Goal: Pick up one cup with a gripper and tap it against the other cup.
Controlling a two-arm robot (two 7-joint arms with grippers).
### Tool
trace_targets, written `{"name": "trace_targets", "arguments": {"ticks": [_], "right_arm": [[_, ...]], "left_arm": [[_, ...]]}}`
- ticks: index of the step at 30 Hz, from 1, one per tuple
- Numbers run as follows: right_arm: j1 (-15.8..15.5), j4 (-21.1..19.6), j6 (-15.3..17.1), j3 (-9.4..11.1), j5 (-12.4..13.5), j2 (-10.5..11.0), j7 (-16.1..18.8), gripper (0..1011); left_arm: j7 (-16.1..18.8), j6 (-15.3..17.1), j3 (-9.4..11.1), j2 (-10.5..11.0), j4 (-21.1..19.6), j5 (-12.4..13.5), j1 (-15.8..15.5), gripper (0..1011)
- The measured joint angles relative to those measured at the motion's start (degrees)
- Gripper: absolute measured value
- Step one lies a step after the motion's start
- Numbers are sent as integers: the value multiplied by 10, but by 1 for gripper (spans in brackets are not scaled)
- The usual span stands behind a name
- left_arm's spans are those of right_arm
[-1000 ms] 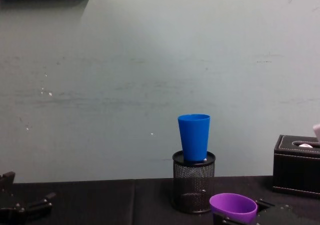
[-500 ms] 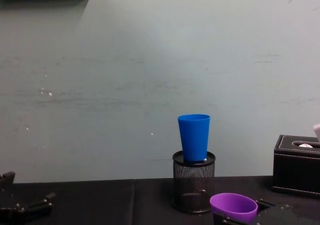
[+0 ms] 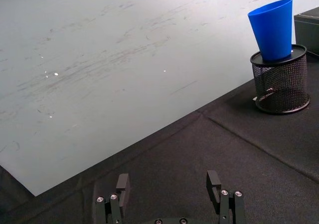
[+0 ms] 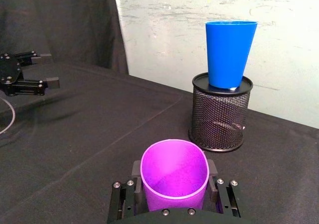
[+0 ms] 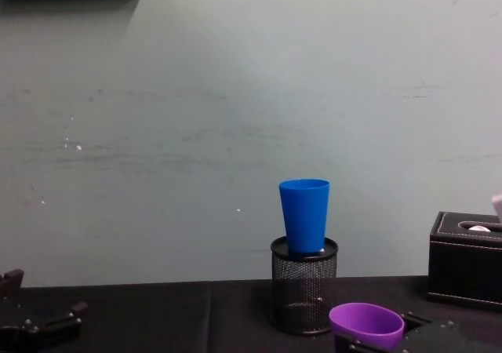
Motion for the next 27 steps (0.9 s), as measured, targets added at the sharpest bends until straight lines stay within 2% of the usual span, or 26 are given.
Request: {"name": "trace_targets", "arguments": {"ticks": [27], "right_arm": [[0,0,0,0,0,0,0,733]], "left_arm": [[0,0,0,0,0,0,0,1011]]}}
